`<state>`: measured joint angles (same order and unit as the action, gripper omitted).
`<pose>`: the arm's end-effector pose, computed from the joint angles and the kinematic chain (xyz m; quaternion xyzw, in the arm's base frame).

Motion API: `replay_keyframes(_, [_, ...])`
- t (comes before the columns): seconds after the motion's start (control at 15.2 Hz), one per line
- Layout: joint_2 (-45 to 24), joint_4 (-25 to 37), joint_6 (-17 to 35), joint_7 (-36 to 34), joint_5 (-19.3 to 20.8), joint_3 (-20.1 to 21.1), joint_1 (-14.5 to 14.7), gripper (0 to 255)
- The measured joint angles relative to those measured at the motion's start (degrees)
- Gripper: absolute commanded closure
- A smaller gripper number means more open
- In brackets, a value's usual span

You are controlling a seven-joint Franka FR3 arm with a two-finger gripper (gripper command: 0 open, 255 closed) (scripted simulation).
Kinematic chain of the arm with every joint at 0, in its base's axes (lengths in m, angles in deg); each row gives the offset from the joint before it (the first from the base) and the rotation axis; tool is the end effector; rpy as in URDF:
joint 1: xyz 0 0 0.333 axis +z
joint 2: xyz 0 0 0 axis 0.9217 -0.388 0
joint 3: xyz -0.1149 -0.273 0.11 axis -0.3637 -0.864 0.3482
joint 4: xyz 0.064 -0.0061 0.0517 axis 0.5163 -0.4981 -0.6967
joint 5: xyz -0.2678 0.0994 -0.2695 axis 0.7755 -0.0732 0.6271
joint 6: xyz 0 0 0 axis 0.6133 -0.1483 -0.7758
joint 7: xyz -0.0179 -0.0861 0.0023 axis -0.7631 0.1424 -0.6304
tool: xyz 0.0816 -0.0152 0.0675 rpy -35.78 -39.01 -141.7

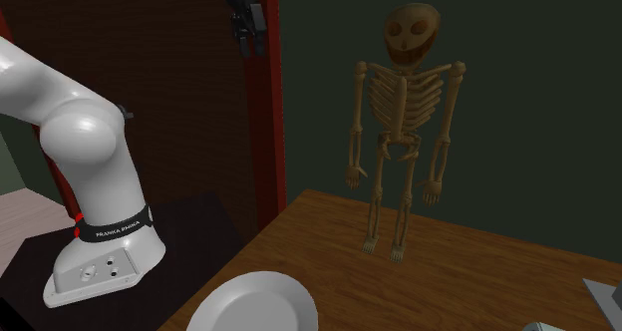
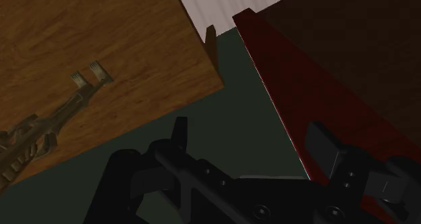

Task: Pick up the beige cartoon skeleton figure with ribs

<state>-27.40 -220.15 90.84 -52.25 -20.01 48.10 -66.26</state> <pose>0.3298 0.0036 0.6229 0.9981 0.0091 0.0604 0.0123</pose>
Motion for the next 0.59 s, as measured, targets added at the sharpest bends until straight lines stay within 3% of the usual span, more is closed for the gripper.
replay_keyframes(0.59, [-10.4, 7.0, 3.0, -3.1, 3.4, -3.4, -5.2, 0])
